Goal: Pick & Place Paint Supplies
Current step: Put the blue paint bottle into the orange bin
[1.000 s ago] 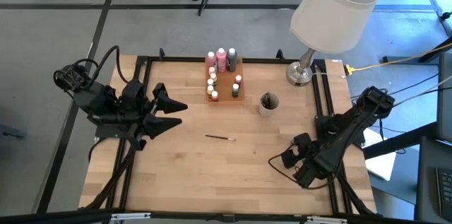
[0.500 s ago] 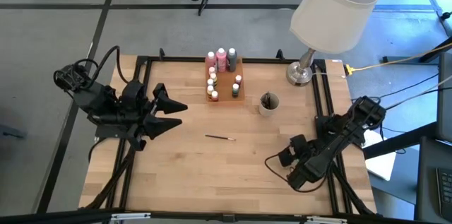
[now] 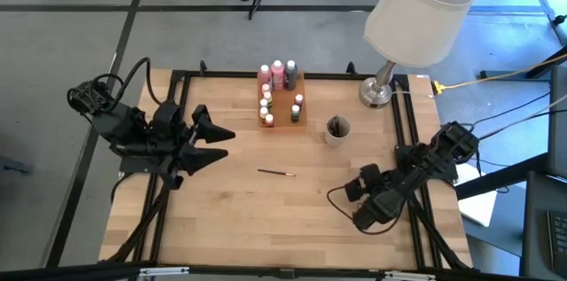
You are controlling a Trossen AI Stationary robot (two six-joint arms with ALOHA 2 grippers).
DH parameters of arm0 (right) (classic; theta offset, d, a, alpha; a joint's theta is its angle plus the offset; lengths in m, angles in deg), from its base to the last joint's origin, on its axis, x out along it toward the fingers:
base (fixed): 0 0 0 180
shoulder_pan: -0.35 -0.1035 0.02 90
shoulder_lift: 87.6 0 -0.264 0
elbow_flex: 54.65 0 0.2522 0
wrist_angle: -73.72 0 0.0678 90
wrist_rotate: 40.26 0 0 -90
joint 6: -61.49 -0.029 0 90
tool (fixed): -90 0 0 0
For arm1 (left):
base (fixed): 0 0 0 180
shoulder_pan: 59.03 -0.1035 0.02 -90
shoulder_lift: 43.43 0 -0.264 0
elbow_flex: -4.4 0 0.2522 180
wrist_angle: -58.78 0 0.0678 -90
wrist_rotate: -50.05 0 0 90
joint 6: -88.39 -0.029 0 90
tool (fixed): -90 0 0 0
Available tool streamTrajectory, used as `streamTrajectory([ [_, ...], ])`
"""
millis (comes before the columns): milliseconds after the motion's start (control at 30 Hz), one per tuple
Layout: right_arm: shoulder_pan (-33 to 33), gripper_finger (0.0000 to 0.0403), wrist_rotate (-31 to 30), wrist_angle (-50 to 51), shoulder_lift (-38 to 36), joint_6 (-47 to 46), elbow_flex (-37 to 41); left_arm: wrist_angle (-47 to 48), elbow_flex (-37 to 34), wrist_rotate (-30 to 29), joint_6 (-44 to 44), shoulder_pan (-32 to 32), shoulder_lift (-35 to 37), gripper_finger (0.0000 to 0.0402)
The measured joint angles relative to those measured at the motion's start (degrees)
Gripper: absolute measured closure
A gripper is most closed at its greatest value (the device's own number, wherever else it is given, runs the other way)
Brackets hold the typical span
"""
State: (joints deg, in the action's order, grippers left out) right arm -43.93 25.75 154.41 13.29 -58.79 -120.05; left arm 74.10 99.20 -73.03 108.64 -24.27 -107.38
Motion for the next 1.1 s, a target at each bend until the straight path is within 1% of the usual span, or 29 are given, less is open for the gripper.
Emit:
streamTrajectory([
  [133,0.8,0.0076,0.5,-0.2,0.0,1.1,0.0,0.0,0.0,1.3,0.0,0.0,0.0,0.0180],
  [267,1.4,0.0101,1.1,-0.3,0.0,1.2,0.0,0.0,0.0,1.4,0.0,0.0,0.0,0.0180],
  [467,1.5,0.0158,3.0,-0.3,0.0,1.2,0.0,0.0,0.0,1.5,-1.5,0.0,0.0,0.0180],
  [733,1.5,0.0243,3.0,-0.2,0.0,1.2,0.4,0.0,0.0,1.4,-3.4,0.0,0.0,0.0180],
  [833,1.5,0.0269,2.6,-0.8,-0.1,1.1,1.1,0.0,0.0,1.4,-3.5,0.0,0.0,0.0180],
  [933,1.5,0.0281,2.6,-1.4,-0.3,1.1,1.6,0.0,0.0,1.4,-3.5,0.0,0.0,0.0180],
  [1100,1.5,0.0284,3.2,-0.4,-0.1,1.1,0.6,0.0,0.0,1.4,-3.5,0.0,0.0,0.0180],
])
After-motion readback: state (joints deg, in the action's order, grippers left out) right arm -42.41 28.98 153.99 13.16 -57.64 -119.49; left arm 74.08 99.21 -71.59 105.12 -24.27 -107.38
